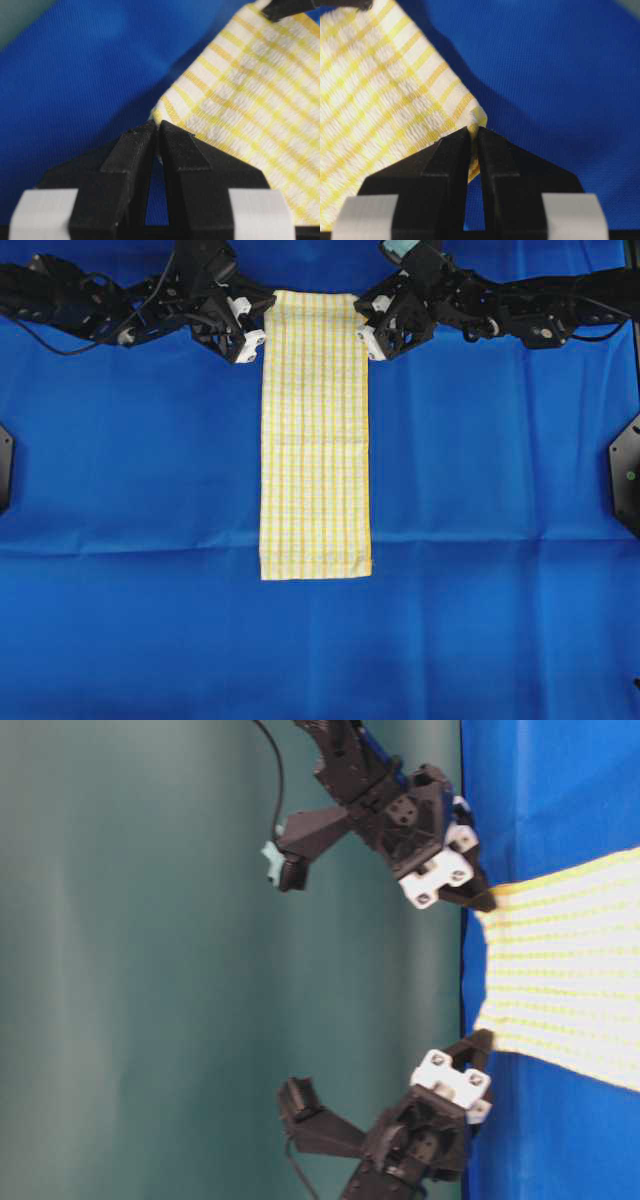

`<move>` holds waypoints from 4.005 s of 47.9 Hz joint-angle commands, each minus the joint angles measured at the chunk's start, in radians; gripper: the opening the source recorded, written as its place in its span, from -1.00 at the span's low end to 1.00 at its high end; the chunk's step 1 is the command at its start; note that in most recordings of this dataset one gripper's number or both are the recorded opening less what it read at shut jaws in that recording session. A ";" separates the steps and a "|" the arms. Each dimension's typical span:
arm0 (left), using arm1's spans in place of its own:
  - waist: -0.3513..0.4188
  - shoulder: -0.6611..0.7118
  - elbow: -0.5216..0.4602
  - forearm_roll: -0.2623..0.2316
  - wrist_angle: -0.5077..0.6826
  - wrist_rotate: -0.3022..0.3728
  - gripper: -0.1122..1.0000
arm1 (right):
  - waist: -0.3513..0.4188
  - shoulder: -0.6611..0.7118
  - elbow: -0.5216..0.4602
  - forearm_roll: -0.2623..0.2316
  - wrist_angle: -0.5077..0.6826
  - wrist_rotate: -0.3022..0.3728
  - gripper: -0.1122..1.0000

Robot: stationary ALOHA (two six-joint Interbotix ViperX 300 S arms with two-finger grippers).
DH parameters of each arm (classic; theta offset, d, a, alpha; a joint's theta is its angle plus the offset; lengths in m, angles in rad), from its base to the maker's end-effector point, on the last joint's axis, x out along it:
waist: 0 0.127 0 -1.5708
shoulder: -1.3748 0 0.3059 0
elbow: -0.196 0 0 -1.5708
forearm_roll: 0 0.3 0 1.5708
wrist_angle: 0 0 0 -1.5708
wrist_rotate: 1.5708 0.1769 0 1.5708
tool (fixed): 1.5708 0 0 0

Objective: Fold the yellow towel.
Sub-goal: 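Grasp the strip's top corners with both grippers, then pull the top end down over the bottom half, folding strip in half, then open both grippers and withdraw them sideways from the towel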

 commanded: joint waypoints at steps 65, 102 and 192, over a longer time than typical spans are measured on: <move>-0.465 -0.316 0.193 -0.005 0.044 -0.130 -0.74 | 0.370 -0.295 0.232 0.021 0.009 0.011 -0.71; -0.709 -0.275 0.189 -0.009 0.044 -0.140 -0.74 | 0.606 -0.287 0.241 0.129 -0.026 0.011 -0.71; -0.652 -1.028 0.425 -0.002 0.308 -0.025 0.40 | 0.545 -0.956 0.341 0.109 0.259 -0.275 0.48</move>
